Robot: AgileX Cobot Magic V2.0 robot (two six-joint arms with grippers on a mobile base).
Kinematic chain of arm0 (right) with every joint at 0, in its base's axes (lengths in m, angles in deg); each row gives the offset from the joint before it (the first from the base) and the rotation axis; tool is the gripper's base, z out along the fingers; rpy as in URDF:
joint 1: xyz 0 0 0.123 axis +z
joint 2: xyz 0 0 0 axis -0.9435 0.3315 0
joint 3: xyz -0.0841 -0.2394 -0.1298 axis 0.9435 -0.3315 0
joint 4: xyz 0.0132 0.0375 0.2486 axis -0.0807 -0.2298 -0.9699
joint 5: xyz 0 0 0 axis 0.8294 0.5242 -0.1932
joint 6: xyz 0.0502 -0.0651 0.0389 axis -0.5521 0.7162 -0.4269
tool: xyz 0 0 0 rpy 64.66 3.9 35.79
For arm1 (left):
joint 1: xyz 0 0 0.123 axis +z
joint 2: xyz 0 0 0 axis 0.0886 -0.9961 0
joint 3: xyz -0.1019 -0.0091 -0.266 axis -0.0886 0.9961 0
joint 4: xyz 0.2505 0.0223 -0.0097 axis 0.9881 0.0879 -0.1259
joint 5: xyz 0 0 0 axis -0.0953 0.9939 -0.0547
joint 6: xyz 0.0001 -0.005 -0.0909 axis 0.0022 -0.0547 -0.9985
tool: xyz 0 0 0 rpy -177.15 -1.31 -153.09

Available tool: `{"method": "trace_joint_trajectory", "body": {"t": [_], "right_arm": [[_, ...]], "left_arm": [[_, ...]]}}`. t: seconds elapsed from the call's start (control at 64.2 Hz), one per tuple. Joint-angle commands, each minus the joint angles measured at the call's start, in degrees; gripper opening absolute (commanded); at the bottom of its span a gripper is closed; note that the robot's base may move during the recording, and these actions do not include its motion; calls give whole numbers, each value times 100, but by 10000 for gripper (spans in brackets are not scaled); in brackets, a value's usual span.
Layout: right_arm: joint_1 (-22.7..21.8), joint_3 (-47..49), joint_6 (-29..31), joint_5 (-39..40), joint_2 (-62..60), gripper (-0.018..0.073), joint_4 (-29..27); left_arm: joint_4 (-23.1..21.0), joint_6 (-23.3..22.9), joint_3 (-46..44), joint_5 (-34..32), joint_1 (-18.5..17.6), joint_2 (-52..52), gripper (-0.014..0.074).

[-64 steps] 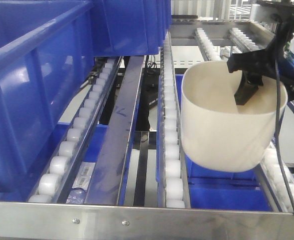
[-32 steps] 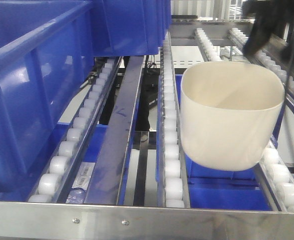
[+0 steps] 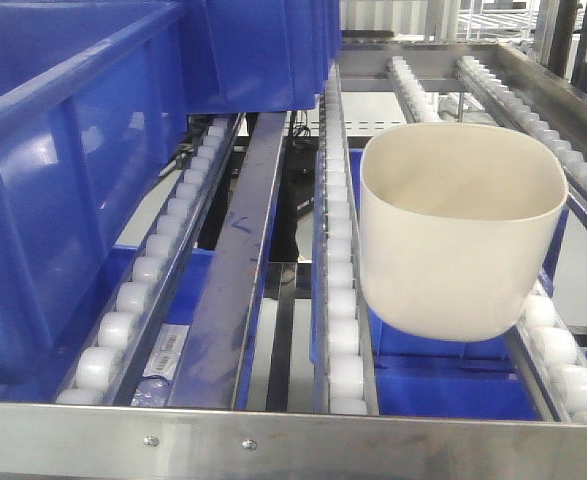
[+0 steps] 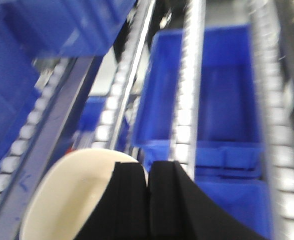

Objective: Move white bin to right shelf second layer

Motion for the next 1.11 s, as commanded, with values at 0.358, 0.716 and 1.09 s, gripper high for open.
{"method": "trace_joint_trajectory", "body": {"t": [0.358,0.716,1.09], "right_arm": [[-947,-1355,37,593,-2360,56,7],[-947,-1389,37,541,-2611,56,7],[-947,-1389,43,563,-2611,56,40]], "left_arm": [[-31,-20,211,-480,-21,80,85],[-31,-20,211,-480,-21,80,85],[-31,-20,211,-480,-21,80,85]]}}
